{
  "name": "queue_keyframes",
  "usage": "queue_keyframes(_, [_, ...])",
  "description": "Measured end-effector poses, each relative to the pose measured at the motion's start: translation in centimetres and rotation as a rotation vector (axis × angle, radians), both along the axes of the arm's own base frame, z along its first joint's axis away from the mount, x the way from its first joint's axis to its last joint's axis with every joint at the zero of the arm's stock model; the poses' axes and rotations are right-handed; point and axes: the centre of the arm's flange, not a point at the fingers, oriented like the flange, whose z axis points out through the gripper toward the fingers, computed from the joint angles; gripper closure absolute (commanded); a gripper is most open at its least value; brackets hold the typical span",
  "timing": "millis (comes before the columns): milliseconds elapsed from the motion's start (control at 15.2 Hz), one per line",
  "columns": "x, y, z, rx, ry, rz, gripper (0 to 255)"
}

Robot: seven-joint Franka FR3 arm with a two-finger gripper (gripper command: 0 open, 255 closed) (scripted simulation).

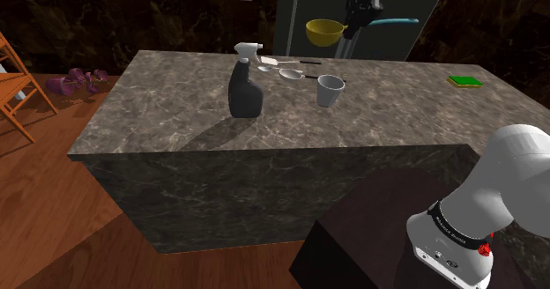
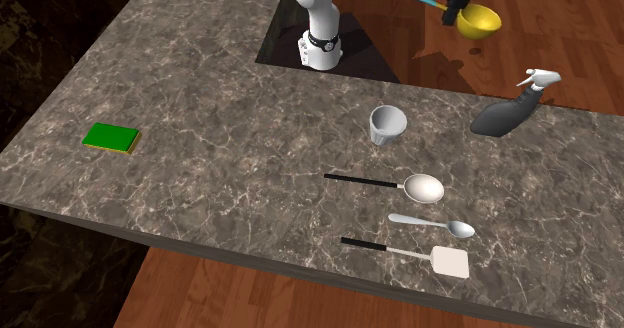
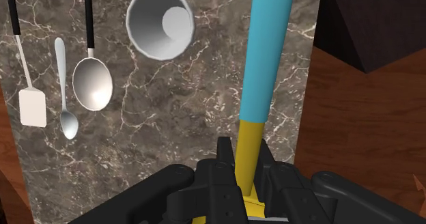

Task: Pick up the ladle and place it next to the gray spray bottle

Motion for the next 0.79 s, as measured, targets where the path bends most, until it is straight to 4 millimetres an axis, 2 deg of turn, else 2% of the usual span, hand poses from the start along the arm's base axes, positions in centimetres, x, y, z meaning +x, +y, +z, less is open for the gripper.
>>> queue_keyframes(792, [-0.1, 0.1, -6.3, 0.000, 0.000, 0.000, 255])
